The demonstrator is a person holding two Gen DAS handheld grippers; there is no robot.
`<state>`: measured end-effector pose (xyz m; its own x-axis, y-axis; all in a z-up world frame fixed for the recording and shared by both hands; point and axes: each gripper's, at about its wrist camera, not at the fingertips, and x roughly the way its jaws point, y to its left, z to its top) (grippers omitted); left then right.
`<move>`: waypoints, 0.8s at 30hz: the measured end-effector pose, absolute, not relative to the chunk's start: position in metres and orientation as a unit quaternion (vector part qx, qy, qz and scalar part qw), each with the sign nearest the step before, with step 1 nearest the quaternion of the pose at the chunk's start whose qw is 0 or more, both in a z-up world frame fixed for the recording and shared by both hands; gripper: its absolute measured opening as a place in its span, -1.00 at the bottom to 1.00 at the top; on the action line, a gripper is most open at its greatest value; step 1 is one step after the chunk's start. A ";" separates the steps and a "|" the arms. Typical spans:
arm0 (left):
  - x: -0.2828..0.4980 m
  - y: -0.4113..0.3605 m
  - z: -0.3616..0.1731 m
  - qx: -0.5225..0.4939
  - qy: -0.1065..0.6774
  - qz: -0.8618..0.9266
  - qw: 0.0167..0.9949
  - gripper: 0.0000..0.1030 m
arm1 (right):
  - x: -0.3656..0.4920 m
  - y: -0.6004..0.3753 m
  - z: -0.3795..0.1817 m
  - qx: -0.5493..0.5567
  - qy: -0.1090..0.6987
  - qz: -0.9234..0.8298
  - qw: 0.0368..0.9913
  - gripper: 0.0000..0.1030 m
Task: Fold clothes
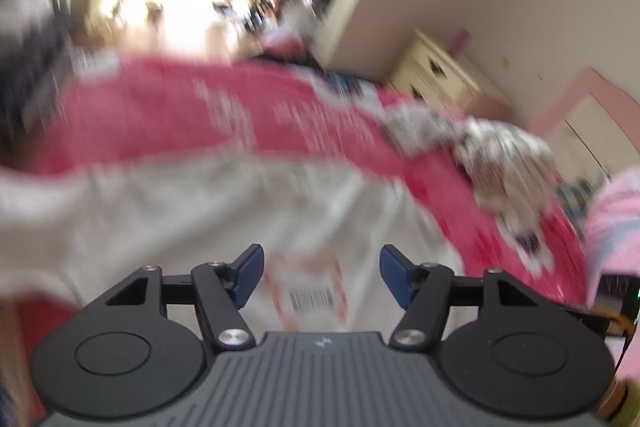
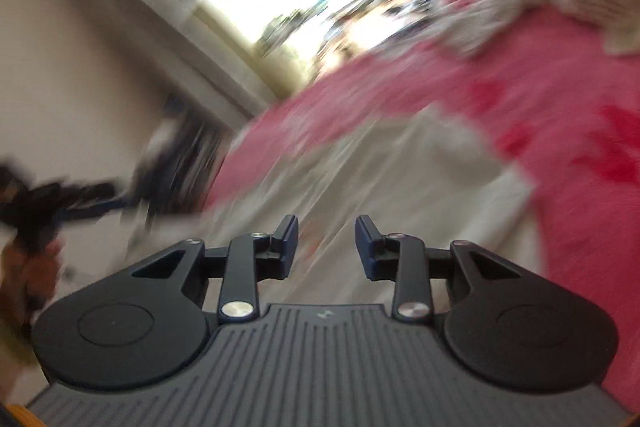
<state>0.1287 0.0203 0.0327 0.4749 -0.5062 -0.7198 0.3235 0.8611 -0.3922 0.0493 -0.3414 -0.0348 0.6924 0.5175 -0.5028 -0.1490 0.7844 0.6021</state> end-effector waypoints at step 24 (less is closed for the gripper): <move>0.072 0.076 -0.084 -0.189 0.550 -0.237 0.778 0.00 | -0.009 -0.104 -0.081 -0.207 0.393 0.330 0.833 -0.75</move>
<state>0.0721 0.0755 -0.0843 0.2838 -0.5768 -0.7660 0.1608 0.8161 -0.5550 -0.0086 -0.1040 -0.0805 0.4730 0.3877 -0.7912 -0.7128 0.6962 -0.0850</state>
